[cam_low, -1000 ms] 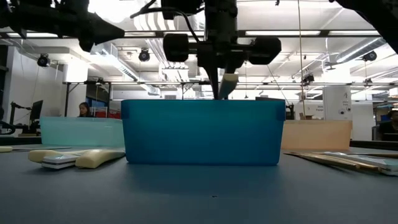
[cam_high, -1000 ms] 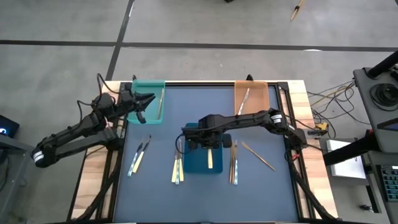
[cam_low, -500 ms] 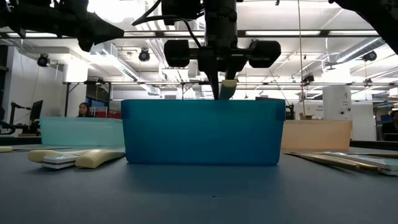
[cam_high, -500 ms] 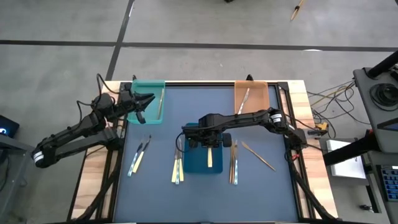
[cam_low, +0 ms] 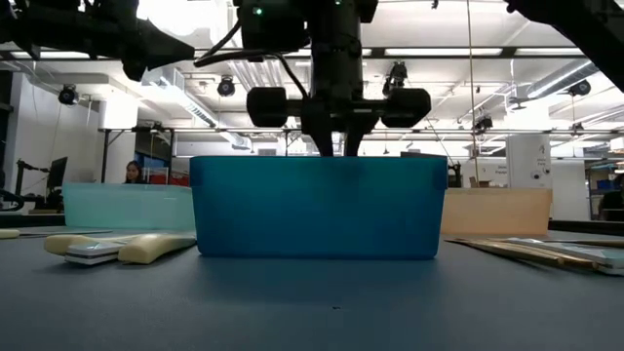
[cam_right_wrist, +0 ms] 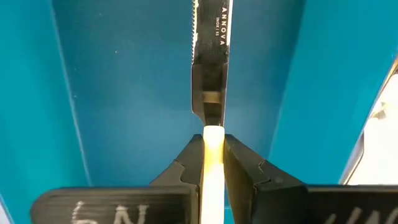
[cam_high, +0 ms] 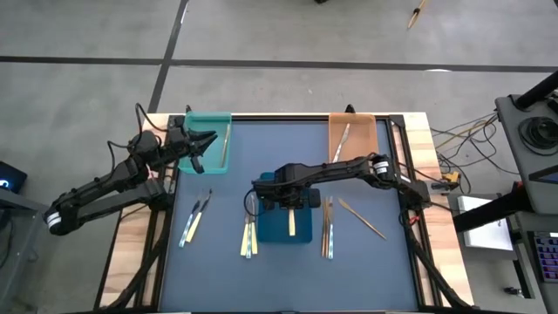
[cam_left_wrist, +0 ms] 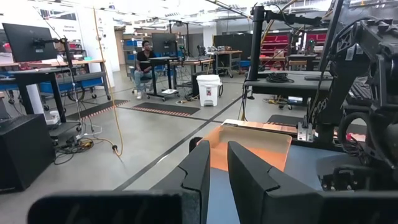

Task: Sort silverware by color (type)
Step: Put the top right yellow knife into the blue bin, then put the left yellow knife into the blue bin

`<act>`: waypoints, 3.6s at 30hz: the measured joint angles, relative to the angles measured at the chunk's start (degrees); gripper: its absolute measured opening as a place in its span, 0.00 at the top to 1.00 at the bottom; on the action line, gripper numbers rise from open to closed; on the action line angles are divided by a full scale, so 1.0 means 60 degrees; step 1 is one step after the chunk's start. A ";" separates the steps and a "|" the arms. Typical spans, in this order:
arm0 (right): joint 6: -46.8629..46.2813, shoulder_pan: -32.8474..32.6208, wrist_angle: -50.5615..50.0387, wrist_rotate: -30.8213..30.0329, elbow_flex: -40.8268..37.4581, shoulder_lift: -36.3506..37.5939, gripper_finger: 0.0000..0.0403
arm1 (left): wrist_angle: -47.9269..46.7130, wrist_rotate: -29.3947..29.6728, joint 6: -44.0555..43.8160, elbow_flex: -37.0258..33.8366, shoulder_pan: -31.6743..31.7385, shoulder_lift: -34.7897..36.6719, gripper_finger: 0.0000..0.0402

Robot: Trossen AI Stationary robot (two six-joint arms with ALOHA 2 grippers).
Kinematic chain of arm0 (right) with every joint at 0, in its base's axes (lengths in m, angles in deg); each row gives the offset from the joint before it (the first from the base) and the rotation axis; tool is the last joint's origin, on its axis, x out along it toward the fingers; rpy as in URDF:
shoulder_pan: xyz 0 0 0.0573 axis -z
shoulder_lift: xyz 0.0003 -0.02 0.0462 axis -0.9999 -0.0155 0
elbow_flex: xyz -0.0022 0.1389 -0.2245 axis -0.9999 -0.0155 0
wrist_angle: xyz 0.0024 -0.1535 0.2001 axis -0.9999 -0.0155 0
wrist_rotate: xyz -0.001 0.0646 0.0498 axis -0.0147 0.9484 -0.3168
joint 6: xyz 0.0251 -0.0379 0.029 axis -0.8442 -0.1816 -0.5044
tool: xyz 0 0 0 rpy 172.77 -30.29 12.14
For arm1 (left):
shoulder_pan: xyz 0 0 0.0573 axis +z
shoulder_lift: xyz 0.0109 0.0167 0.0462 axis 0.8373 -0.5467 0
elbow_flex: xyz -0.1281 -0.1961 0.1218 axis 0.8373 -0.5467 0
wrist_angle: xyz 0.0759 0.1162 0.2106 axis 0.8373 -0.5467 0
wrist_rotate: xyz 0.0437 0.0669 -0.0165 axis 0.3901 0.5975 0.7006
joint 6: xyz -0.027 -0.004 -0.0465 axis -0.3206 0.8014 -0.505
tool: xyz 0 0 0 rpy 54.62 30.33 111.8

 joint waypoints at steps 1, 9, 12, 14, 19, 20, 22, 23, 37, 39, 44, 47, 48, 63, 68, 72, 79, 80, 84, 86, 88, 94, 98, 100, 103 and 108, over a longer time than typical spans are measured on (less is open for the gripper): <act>0.0002 0.0000 0.0007 0.0000 -0.0002 -0.0015 0.93 | -0.0001 0.0000 0.0000 0.0000 0.0001 0.0000 0.90; -0.0043 0.0018 0.0035 -0.0018 -0.0323 -0.0039 0.93 | -0.0077 0.0000 0.0018 0.0001 0.0000 0.0000 0.90; -0.0097 0.0018 0.0062 -0.0018 -0.0583 -0.0039 0.93 | -0.0120 0.0000 0.0029 0.0000 -0.0001 0.0000 0.90; -0.0146 0.0018 0.0064 -0.0018 -0.0744 -0.0039 0.93 | -0.0120 0.0000 0.0029 0.0000 -0.0001 0.0000 0.90; -0.0165 0.0047 0.0368 -0.0018 -0.1041 -0.0039 0.93 | -0.0126 0.0000 0.0033 0.0001 -0.0001 0.0049 0.90; -0.0176 0.0059 0.0506 -0.0018 -0.1132 -0.0039 0.93 | -0.0129 0.0000 0.0033 0.0004 -0.0001 0.0063 0.90; -0.0258 0.0076 0.0717 -0.0011 -0.1307 -0.0039 0.93 | -0.0147 0.0000 0.0033 0.0004 -0.0001 0.0099 0.90; -0.0259 0.0080 0.0798 -0.0004 -0.1392 -0.0039 0.93 | -0.0157 0.0000 0.0033 0.0004 -0.0001 0.0114 0.90; -0.0080 0.0080 0.1055 0.0011 -0.1938 -0.0039 0.93 | -0.0208 0.0000 0.0033 0.0004 -0.0001 0.0350 0.90; -0.0079 0.0080 0.1063 0.0023 -0.1938 -0.0039 0.90 | -0.0208 0.0000 0.0033 0.0004 0.0002 0.0357 0.90; -0.0076 0.0080 0.1093 0.0062 -0.1942 -0.0039 0.79 | -0.0208 0.0000 0.0033 0.0004 0.0001 0.0357 0.90; -0.0070 0.0080 0.1128 0.0076 -0.1942 -0.0039 0.76 | -0.0208 0.0000 0.0033 0.0004 -0.0001 0.0357 0.90; -0.0030 0.0080 0.1112 0.0083 -0.1928 -0.0039 0.76 | -0.0208 0.0000 0.0033 0.0004 0.0003 0.0357 0.90; 0.1189 0.0067 -0.0208 0.0218 -0.0055 -0.0039 0.82 | -0.0204 0.0000 -0.0037 0.0004 -0.0001 0.0350 0.90; 0.2910 -0.0155 -0.0684 -0.0631 0.0872 -0.0039 0.82 | -0.0204 -0.0004 -0.0365 0.0004 0.0003 0.0346 0.90; 0.5360 -0.0430 -0.0628 -0.0741 0.1483 -0.0039 0.82 | -0.0204 -0.0484 -0.0777 0.0004 0.0010 0.0350 0.90; 0.9888 -0.0892 -0.0051 -0.1410 0.1722 -0.0039 0.83 | -0.0200 -0.3990 -0.2440 -0.0102 -0.0010 0.0354 0.90; 1.0393 -0.0915 0.0007 -0.1623 0.1697 -0.0039 0.83 | -0.0219 -0.4050 -0.2784 -0.0144 -0.0031 0.0353 0.90; 1.2068 -0.0879 -0.0010 -0.2113 0.1572 -0.0039 0.83 | -0.0201 -0.4164 -0.3891 -0.0189 -0.0091 0.0325 0.90; 1.2834 -0.0810 -0.0030 -0.2155 0.1548 -0.0039 0.83 | -0.0180 -0.4165 -0.4346 -0.0189 -0.0092 0.0296 0.90; 1.3648 -0.0721 -0.0031 -0.2140 0.1548 -0.0024 0.83 | -0.0186 -0.4161 -0.4715 -0.0189 -0.0092 0.0251 0.90; 1.5371 -0.0212 -0.0240 -0.1905 0.1548 0.0100 0.83 | -0.0186 -0.3818 -0.5583 -0.0193 -0.0115 0.0156 0.90; 1.5494 0.0153 -0.0703 -0.1444 0.1548 0.0318 0.83 | -0.0194 -0.3818 -0.6114 -0.0193 -0.0214 0.0119 0.90; 1.5501 0.0218 -0.0823 -0.1439 0.1544 0.0425 0.83 | -0.0208 -0.3818 -0.6323 -0.0196 -0.0281 0.0055 0.90; 1.5763 0.0233 -0.0812 -0.1431 0.1421 0.0675 0.83 | -0.0200 -0.3756 -0.6397 -0.0200 -0.0395 -0.0102 0.90; 1.6112 0.0233 -0.0398 -0.1416 0.0737 0.1342 0.83 | -0.0204 -0.3327 -0.6259 -0.0204 -0.0564 -0.0482 0.90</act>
